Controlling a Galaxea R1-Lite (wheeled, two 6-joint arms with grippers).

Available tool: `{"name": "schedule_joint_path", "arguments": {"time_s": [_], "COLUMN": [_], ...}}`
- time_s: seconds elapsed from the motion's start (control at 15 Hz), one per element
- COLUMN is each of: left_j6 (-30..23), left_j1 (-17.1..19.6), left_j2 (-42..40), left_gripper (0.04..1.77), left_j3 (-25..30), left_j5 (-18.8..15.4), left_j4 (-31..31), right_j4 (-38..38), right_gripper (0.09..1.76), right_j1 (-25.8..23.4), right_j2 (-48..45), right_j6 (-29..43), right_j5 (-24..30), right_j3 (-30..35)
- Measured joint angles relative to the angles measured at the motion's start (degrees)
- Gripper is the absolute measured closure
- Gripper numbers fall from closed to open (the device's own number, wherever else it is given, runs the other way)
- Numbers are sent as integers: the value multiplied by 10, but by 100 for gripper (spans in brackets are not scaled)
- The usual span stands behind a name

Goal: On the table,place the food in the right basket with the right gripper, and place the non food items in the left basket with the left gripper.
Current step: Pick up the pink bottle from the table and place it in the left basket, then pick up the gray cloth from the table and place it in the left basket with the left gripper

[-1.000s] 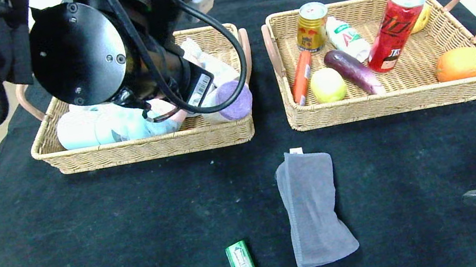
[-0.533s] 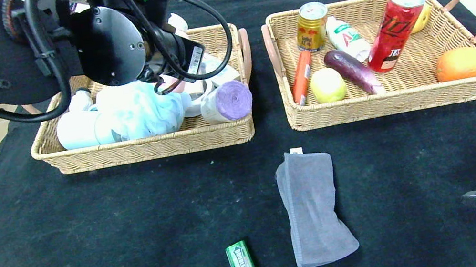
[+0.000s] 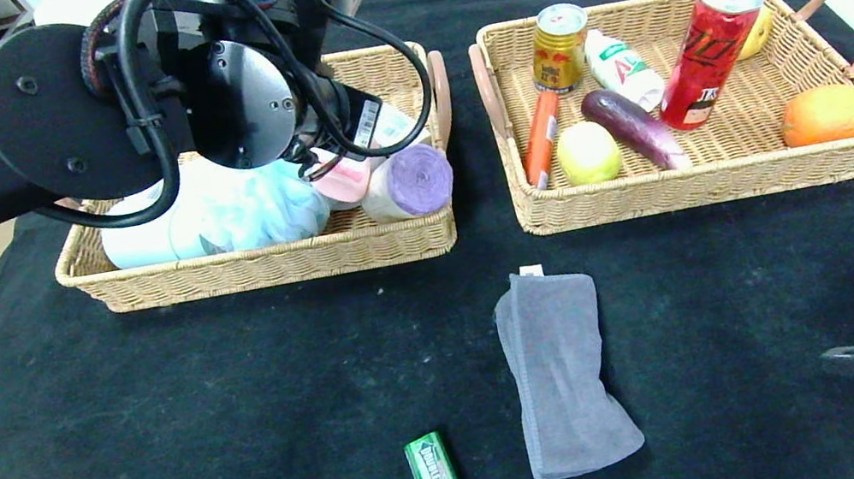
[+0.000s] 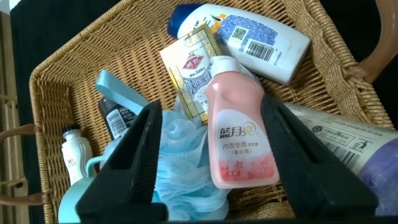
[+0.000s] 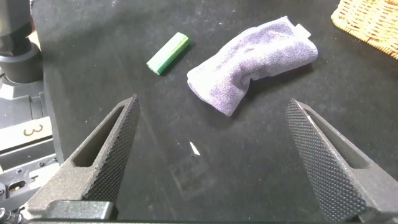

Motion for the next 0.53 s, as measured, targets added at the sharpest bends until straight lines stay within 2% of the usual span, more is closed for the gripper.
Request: {"name": "schedule_joint_path", "arguments": {"time_s": [0.27,0.53], "left_j6": [0,-21], "left_j1": [-4,-11], "left_j2": [-6,-34], "left_gripper": [40,28], "left_j3": [1,4], "left_j5": [0,6], "left_j4": [0,1], "right_j4": [-3,-3], "right_gripper": [14,14], "right_j1": [0,0], "right_j2": [3,2], "right_j6": [0,0], "right_j5": [0,0], "right_j3": [2,2]}}
